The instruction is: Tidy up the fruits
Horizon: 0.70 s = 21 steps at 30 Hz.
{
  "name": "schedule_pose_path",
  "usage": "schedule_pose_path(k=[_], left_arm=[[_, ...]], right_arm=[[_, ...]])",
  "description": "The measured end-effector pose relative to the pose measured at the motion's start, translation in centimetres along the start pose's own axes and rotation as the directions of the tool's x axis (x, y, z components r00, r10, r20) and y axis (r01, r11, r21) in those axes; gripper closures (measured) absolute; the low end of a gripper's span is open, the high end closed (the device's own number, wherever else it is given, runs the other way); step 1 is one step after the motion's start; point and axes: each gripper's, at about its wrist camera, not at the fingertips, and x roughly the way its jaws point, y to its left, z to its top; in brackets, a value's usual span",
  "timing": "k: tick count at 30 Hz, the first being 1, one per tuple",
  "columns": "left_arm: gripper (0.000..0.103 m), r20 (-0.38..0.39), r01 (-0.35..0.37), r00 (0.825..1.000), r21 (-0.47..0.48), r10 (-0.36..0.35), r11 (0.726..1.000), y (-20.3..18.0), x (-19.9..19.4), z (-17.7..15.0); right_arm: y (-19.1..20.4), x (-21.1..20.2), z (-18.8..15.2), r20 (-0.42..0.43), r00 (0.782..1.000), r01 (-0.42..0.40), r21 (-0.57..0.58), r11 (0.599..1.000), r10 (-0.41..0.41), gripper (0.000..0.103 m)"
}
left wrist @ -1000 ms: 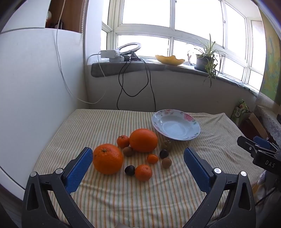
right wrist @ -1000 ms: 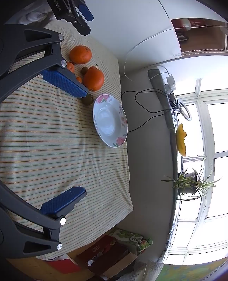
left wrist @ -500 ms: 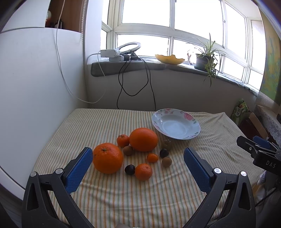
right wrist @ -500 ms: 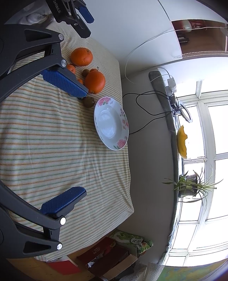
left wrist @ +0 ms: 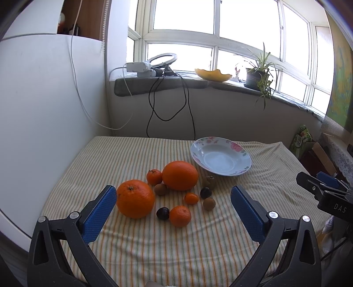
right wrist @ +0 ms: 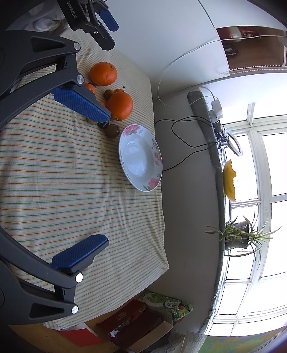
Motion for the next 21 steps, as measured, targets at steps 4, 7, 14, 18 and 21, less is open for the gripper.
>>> schedule_pose_path(k=[4,7,14,18,21], left_arm=[[0.000,-0.001,0.000,1.000,0.000,0.000,1.000,-0.02,-0.08,0.01],[0.000,-0.002,0.001,1.000,-0.001,-0.001,1.000,-0.02,-0.11,0.00],[0.000,-0.004,0.001,1.000,-0.003,-0.001,1.000,0.00,-0.10,0.00],[0.000,-0.006,0.003,1.000,-0.004,-0.003,1.000,0.03,-0.11,0.01],[0.000,-0.007,0.003,1.000,-0.003,-0.003,1.000,0.04,-0.10,0.03]], right_arm=[[-0.03,-0.04,-0.02,-0.001,1.000,-0.006,0.002,1.000,0.006,0.000],[-0.04,-0.06,-0.03,-0.002,1.000,-0.008,0.003,1.000,0.008,0.000],[0.04,0.06,-0.09,-0.007,1.000,-0.010,0.000,1.000,0.010,0.000],[0.13,0.14,-0.15,-0.008,1.000,-0.014,-0.002,1.000,0.014,0.000],[0.15,0.20,-0.15,-0.010,1.000,-0.017,-0.001,1.000,0.017,0.000]])
